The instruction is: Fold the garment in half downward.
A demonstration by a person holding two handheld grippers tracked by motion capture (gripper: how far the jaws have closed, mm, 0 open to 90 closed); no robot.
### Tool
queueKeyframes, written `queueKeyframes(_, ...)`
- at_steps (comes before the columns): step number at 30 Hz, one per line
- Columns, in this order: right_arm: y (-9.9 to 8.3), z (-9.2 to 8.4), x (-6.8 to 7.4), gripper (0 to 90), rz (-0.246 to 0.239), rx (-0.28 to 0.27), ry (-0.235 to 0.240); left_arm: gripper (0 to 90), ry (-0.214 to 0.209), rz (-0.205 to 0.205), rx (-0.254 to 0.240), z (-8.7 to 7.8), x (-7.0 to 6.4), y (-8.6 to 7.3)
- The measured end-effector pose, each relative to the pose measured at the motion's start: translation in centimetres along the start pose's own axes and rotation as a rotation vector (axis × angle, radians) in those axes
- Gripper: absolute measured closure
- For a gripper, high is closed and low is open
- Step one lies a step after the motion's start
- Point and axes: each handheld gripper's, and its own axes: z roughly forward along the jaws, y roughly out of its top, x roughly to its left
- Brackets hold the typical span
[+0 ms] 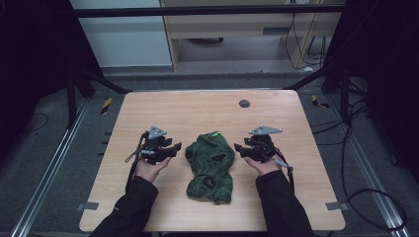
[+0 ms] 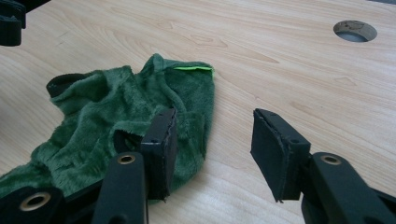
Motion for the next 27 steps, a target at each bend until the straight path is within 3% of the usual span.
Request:
queueKeyframes(12, 0.3, 1.7, -0.1, 51.2, 0.008, 0.021, 0.006, 54.7, -0.009, 0.020, 0.027, 2.2, -0.2, 0.9)
queueKeyframes(27, 0.5, 3.7, -0.2, 52.0, 0.011, 0.052, 0.005, 55.5, -0.029, 0.017, 0.086, 5.1, 0.0, 0.7)
